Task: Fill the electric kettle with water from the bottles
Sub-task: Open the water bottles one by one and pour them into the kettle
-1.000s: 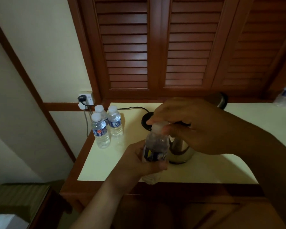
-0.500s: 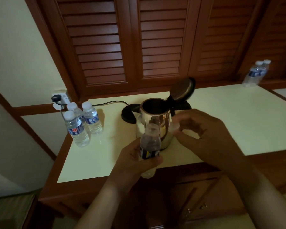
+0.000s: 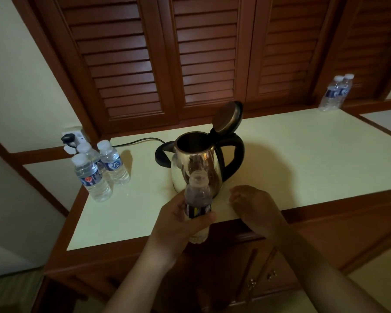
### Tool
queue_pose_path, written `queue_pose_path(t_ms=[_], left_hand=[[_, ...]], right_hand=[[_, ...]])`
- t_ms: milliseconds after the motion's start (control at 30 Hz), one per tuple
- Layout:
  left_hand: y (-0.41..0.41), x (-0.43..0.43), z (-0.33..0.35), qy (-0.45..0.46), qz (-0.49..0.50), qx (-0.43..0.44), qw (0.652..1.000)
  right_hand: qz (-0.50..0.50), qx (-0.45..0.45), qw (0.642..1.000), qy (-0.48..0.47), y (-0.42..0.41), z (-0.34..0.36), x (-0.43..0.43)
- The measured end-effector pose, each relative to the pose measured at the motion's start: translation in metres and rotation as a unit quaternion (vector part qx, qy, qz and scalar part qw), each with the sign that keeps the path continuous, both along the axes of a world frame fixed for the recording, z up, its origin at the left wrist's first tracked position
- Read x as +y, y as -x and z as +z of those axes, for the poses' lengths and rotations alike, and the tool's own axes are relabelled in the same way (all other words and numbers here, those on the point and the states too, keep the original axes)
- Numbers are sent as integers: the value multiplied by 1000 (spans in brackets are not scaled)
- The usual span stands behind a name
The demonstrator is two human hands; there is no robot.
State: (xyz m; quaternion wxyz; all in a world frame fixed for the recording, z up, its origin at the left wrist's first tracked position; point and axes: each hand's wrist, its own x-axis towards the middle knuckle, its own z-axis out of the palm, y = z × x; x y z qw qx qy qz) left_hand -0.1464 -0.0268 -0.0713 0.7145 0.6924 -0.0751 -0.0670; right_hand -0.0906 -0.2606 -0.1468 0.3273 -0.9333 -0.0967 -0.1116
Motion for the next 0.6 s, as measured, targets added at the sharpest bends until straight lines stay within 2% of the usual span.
queue_pose_path(t_ms=[133,233,367,600], left_hand=[[2,-8,0,4,14,4,1000],[5,-12,5,25,16,2,1000],[8,-13,7,23,15,-4,1000],[12,-23,15,27,78,-31,996]], right_hand=[[36,-12,999,21,-6,-5,-7],[0,-29,996,83,-10,-3,-15],[-20,80,979,186,-10,1,-18],[-4,98,967,236,-16,-5,-14]])
